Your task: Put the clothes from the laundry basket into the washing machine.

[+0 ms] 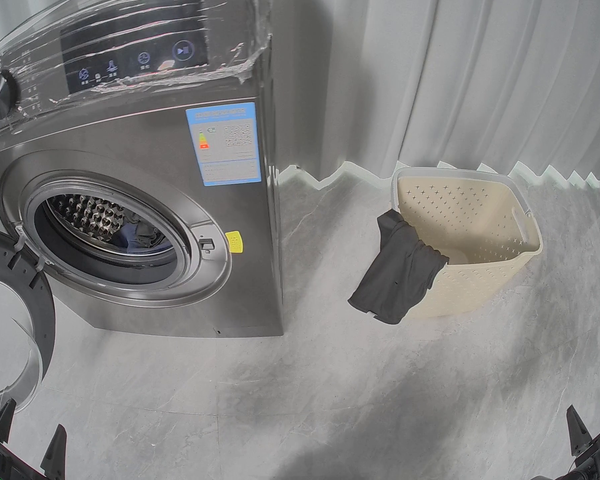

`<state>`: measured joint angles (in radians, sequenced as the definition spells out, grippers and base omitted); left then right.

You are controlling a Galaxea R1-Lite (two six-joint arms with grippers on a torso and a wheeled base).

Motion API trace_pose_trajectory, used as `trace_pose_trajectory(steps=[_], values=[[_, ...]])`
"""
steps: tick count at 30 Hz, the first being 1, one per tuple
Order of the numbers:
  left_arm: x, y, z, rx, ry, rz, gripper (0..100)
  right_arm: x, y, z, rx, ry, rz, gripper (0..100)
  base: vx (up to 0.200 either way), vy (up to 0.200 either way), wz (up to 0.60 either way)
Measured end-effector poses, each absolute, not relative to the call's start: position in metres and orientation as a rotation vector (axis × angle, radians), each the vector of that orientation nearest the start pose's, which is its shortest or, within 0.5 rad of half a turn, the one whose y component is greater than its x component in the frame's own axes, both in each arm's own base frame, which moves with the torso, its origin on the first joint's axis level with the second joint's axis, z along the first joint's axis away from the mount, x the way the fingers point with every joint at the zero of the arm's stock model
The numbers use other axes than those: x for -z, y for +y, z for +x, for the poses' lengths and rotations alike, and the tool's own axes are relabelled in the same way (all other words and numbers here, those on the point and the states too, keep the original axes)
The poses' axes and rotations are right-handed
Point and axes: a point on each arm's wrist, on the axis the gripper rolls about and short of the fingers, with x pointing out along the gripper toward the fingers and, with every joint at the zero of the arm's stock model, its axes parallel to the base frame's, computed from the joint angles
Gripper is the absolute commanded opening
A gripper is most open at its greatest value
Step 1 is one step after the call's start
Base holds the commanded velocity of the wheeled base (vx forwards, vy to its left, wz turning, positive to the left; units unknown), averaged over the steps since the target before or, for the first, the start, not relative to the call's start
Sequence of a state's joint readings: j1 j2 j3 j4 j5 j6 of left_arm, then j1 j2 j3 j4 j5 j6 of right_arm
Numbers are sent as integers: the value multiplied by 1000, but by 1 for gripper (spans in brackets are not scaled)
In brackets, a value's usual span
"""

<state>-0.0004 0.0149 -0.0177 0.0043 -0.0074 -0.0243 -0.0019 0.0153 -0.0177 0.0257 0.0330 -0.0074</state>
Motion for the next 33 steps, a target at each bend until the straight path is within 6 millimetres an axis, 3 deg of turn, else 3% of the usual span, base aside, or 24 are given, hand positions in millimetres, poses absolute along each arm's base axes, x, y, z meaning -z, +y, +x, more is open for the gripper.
trace_pose_trajectory(steps=[13, 22, 33], values=[[-80, 0, -23, 8, 2, -27, 100, -78, 1, -23, -32, 23, -7, 100, 0, -200, 0], [-80, 0, -23, 8, 2, -28, 100, -78, 1, -23, -32, 24, -7, 100, 0, 0, 0], [-80, 0, -23, 8, 3, -26, 100, -78, 1, -23, -32, 24, -7, 100, 200, 0, 0]])
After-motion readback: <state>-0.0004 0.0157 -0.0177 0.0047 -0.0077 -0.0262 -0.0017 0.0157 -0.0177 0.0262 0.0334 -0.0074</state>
